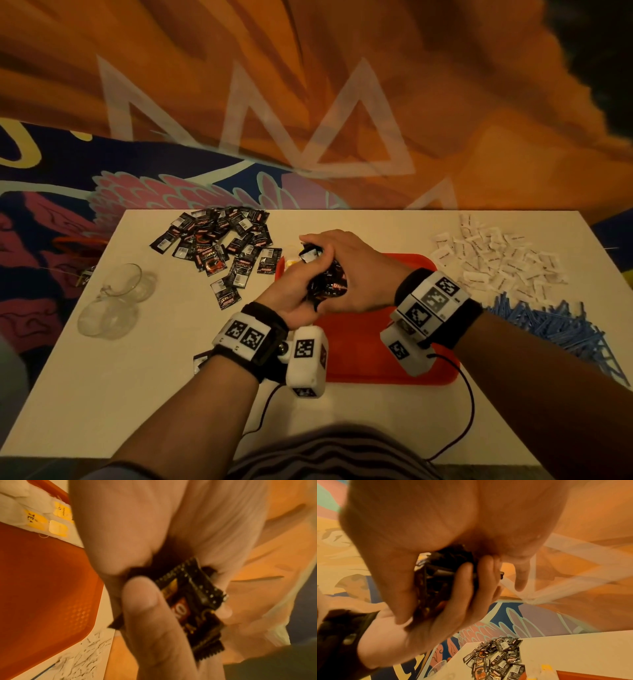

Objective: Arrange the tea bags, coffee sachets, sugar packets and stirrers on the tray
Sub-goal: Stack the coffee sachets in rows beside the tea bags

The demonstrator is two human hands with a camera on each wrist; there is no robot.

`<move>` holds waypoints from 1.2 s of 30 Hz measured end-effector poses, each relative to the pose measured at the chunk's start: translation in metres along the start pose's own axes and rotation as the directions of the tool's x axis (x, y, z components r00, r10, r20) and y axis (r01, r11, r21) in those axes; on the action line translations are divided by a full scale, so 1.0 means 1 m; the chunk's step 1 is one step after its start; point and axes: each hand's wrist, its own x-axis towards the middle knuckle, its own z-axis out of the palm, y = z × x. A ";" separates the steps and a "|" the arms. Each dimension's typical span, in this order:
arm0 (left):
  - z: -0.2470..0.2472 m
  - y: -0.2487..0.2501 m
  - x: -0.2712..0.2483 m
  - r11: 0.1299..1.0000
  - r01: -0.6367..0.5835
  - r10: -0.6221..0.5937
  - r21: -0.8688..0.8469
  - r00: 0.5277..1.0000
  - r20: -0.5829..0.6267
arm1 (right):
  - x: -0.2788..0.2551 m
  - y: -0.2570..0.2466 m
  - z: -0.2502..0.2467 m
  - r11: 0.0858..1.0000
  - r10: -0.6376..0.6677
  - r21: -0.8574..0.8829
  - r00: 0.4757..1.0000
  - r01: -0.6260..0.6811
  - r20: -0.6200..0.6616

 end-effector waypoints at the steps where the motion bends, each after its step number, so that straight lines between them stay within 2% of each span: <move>1: 0.001 0.000 0.000 1.000 0.006 -0.006 0.001 1.000 -0.013 | 0.001 0.002 0.000 1.000 -0.006 0.013 1.000 0.006 -0.004; 6: 0.002 0.005 0.000 0.995 0.037 -0.041 -0.097 0.998 -0.040 | 0.002 0.002 -0.001 0.997 -0.002 0.081 1.000 0.001 0.013; 8: 0.003 0.005 0.003 0.995 0.023 -0.029 -0.099 0.998 -0.058 | 0.002 0.000 0.000 0.991 0.017 0.136 1.000 -0.014 -0.020; 14: 0.008 0.002 0.008 0.985 -0.023 0.009 -0.170 0.996 -0.085 | 0.003 -0.005 -0.001 0.984 0.111 0.150 0.988 -0.094 -0.111; 21: 0.000 0.003 0.011 0.981 0.019 -0.031 -0.196 0.998 -0.059 | 0.002 -0.001 0.002 0.977 0.074 0.208 0.993 -0.052 -0.097; 26: -0.004 0.002 0.016 0.977 0.001 -0.027 -0.215 0.992 -0.122 | 0.002 0.006 0.008 0.994 0.043 0.099 0.997 -0.036 -0.064; 32: -0.008 0.004 0.019 0.962 -0.004 -0.042 -0.273 0.986 -0.159 | 0.002 0.003 0.018 0.997 -0.051 -0.071 0.954 0.031 -0.295; 34: -0.011 0.004 0.020 0.952 -0.018 -0.038 -0.306 0.984 -0.176 | 0.003 0.001 0.019 0.998 -0.058 -0.044 0.947 0.047 -0.315; 36: -0.014 0.004 0.022 0.947 -0.035 -0.034 -0.319 0.977 -0.208 | 0.001 -0.001 0.017 0.996 -0.079 -0.055 0.958 0.067 -0.277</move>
